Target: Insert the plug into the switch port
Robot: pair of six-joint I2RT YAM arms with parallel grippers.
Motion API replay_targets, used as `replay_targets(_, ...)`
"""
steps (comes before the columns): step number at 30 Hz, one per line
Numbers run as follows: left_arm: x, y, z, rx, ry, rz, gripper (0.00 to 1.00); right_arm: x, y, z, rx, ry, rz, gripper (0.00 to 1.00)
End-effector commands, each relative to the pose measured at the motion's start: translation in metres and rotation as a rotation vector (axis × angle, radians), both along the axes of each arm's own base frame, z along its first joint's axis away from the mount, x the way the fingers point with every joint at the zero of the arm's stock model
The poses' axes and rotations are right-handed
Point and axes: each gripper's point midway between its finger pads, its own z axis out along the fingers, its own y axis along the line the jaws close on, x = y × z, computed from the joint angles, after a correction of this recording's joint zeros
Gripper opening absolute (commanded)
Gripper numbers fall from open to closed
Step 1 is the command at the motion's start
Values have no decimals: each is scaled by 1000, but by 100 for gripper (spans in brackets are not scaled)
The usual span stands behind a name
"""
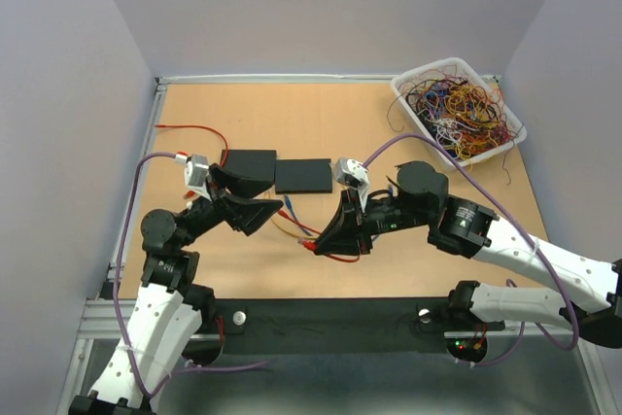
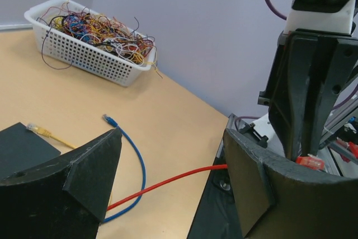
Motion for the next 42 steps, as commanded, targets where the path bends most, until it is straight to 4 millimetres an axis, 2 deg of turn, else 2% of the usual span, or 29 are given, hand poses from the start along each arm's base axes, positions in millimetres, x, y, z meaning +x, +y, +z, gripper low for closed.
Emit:
replay_targets(1, -6, -2, 3, 10, -53, -25, 84, -17, -5, 35, 102, -35, 82, 0)
replay_targets(6, 1, -1, 1, 24, -42, -3, 84, -21, -6, 33, 97, -17, 100, 0)
replay_targets(10, 3, 0, 0, 31, -37, 8, 84, -32, -9, 44, 120, -8, 165, 0)
replay_targets(12, -1, 0, 3, 30, -55, 5, 84, -30, -8, 48, 123, -3, 155, 0)
replay_targets(18, -15, 2, 16, 29, -137, -6, 84, -9, -1, 38, 98, -1, 31, 1)
replay_targets(19, -14, 3, 15, 32, -130, 5, 84, 7, 1, 34, 88, -10, -60, 0)
replay_targets(21, -8, 5, 15, 43, -128, 35, 84, 21, 1, 26, 61, -24, -143, 0)
replay_targets(22, 3, 8, 11, 54, -100, 86, 84, 44, -1, 22, 42, -36, -279, 1)
replay_targets(23, 13, 10, 4, 66, -63, 120, 84, 58, -5, 19, 28, -42, -360, 0)
replay_targets(24, 27, 16, 0, 75, -19, 187, 84, 87, -15, 18, 10, -67, -534, 0)
replay_targets(25, 35, 18, -2, 87, -6, 216, 84, 86, -16, 15, -5, -63, -536, 0)
replay_targets(26, 47, 19, -11, 110, 31, 241, 84, 118, -34, 4, -63, -84, -736, 0)
replay_targets(27, 60, 24, -10, 109, 45, 297, 84, 132, -44, -2, -104, -97, -835, 0)
replay_targets(28, 70, 27, -12, 111, 66, 330, 84, 155, -64, -9, -153, -125, -1002, 0)
replay_targets(29, 80, 30, -14, 108, 95, 365, 83, 164, -70, -18, -218, -144, -1057, 0)
replay_targets(31, 107, 34, -23, 121, 164, 432, 83, 175, -79, -20, -261, -181, -1129, 0)
replay_targets(32, 128, 38, -40, 155, 219, 484, 82, 182, -81, -20, -281, -207, -1163, 0)
replay_targets(33, 141, 43, -35, 158, 222, 534, 82, 185, -80, -22, -300, -223, -1172, 1)
replay_targets(34, 152, 45, -41, 182, 246, 557, 82, 189, -78, -26, -329, -237, -1175, 0)
replay_targets(35, 169, 45, -64, 227, 315, 576, 82, 192, -71, -29, -352, -244, -1163, 1)
replay_targets(36, 182, 45, -56, 234, 313, 592, 82, 196, -62, -45, -401, -243, -1146, 0)
replay_targets(37, 190, 46, -67, 273, 354, 604, 81, 195, -54, -55, -421, -233, -1118, 0)
replay_targets(38, 203, 44, -91, 334, 405, 599, 80, 191, -43, -63, -426, -205, -1065, 0)
replay_targets(39, 210, 44, -98, 354, 427, 602, 80, 187, -34, -69, -421, -163, -1037, 0)
replay_targets(40, 220, 43, -93, 359, 428, 608, 80, 185, -24, -82, -436, -136, -1005, 0)
replay_targets(41, 224, 40, -111, 389, 484, 593, 77, 179, -9, -85, -408, -101, -943, 0)
replay_targets(42, 225, 36, -114, 389, 496, 574, 76, 176, -2, -92, -401, -75, -915, 0)
